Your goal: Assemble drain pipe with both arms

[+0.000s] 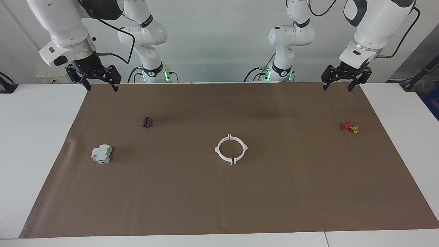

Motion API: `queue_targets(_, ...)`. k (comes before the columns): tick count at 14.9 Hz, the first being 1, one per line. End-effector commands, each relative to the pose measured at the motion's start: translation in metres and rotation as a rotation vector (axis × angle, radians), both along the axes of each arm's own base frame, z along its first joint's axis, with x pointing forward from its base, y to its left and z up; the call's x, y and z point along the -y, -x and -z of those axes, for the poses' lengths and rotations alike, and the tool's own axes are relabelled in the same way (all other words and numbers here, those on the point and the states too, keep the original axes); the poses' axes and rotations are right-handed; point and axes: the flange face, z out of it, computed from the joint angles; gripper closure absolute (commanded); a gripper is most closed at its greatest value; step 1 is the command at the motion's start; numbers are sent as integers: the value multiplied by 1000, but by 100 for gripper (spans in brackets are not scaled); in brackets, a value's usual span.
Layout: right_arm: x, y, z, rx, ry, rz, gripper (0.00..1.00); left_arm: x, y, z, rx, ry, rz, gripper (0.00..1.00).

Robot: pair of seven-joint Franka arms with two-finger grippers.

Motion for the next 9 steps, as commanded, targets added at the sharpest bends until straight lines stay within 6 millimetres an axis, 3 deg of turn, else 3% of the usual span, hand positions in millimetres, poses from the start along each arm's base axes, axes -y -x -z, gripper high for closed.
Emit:
queue_targets(1, 4, 6, -4, 2, -10, -14, 0, 2, -9, -9, -18, -2, -13, 0)
queue_targets(4, 3, 6, -4, 2, -10, -15, 0, 3, -19, -25, -34, -5, -12, 0)
queue_targets(9, 3, 6, -4, 2, -10, -15, 0, 4, -21, -33, -56, -5, -11, 0)
